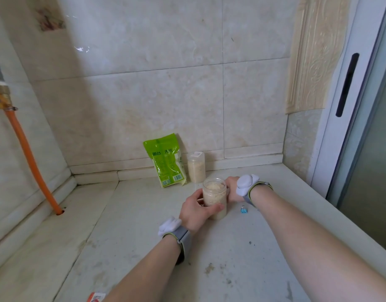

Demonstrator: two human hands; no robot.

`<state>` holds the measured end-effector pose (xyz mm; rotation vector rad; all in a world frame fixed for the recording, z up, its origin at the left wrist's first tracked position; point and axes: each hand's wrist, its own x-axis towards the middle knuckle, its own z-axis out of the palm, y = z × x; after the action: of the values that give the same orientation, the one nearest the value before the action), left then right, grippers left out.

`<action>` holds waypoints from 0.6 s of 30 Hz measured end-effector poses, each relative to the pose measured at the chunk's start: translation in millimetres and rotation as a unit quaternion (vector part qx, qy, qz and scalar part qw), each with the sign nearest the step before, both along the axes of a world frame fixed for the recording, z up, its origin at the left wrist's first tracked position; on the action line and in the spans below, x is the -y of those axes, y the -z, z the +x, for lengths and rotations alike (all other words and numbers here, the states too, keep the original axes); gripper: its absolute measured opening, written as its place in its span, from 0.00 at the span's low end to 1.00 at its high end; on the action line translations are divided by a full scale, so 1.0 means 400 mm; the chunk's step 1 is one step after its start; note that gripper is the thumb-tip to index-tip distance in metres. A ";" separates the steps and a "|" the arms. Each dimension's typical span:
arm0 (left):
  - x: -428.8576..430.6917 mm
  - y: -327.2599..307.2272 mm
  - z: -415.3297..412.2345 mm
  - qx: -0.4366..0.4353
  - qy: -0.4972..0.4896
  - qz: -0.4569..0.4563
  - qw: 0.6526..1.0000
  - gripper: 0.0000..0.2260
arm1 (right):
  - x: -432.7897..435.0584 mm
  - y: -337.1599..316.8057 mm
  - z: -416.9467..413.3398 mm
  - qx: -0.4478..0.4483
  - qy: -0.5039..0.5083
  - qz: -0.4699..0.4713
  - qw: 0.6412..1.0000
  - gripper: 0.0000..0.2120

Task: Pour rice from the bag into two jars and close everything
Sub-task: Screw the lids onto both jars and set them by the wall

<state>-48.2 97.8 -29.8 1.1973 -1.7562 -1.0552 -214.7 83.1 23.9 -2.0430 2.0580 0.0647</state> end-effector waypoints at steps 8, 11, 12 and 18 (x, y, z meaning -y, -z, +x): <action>-0.017 -0.011 0.014 -0.010 -0.018 -0.008 1.000 0.25 | -0.023 -0.012 -0.006 -0.054 0.017 0.052 0.997 0.36; -0.023 -0.024 0.011 -0.026 -0.029 -0.017 0.999 0.25 | -0.039 -0.018 -0.008 -0.080 0.019 0.063 0.995 0.33; -0.026 -0.024 0.012 -0.029 -0.034 -0.018 0.999 0.25 | -0.042 -0.018 -0.006 -0.086 0.023 0.065 0.994 0.32; -0.037 0.005 0.020 -0.002 -0.067 -0.015 0.998 0.26 | -0.040 -0.022 -0.015 -0.026 0.066 -0.030 0.997 0.32</action>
<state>-40.1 112.4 -31.9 1.2741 -1.6595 -0.9480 -220.8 99.2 32.7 -1.9530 2.2480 0.0336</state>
